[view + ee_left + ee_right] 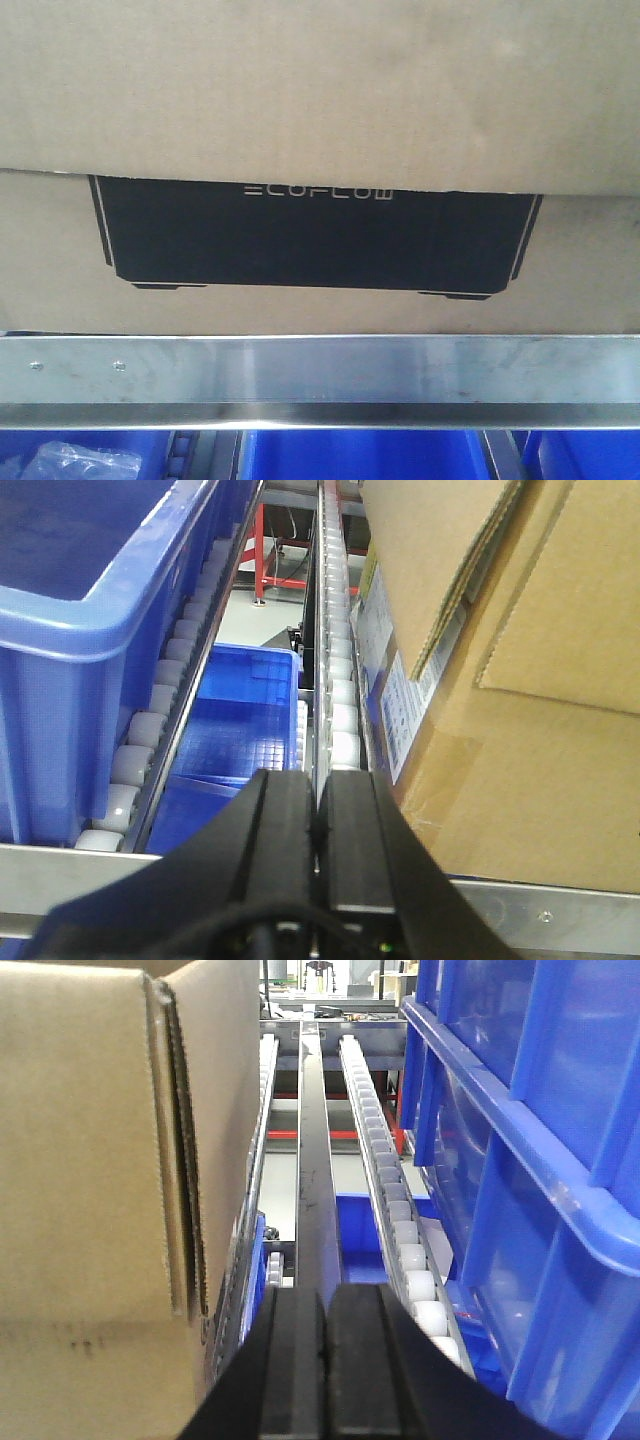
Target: Grab box from left shelf to table start
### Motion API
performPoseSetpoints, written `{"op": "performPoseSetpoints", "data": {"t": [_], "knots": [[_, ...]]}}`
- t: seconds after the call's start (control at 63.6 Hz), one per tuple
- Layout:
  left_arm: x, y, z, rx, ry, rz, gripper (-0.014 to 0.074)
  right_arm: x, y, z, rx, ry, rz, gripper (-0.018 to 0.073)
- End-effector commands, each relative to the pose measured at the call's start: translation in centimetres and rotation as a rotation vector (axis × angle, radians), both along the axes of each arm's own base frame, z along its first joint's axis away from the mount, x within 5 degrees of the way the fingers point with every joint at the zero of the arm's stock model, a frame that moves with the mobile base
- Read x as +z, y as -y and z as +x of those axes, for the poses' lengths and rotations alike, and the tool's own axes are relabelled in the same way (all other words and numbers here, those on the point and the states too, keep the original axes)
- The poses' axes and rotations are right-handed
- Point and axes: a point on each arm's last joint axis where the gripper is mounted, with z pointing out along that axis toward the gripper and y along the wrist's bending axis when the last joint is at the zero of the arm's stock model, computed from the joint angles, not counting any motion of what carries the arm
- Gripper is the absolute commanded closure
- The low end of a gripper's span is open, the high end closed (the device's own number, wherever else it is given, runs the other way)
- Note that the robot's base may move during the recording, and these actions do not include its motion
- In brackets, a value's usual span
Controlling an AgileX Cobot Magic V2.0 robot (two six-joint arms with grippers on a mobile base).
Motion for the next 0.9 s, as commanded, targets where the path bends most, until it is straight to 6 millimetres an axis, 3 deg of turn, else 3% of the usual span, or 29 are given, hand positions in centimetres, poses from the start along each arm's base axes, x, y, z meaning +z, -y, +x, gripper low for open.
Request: {"op": "performPoseSetpoints", "data": {"t": [0.0, 0.173, 0.613, 0.881], "knots": [[-0.1, 0.0, 0.0, 0.0, 0.076, -0.023, 0.0611, 0.9, 0.1, -0.1, -0.009, 0.083, -0.012, 0.051], [0.8, 0.0, -0.1, 0.0, 0.097, -0.044, 0.0611, 0.9, 0.1, -0.1, -0.009, 0.083, -0.012, 0.051], [7.9, -0.2, -1.6, -0.001, 0.118, 0.039, 0.0607, 0.9, 0.1, -0.1, -0.009, 0.083, -0.012, 0.051], [12.5, 0.0, 0.5, -0.005, -0.034, 0.058, 0.0607, 0.9, 0.1, -0.1, -0.009, 0.083, -0.012, 0.051]]}}
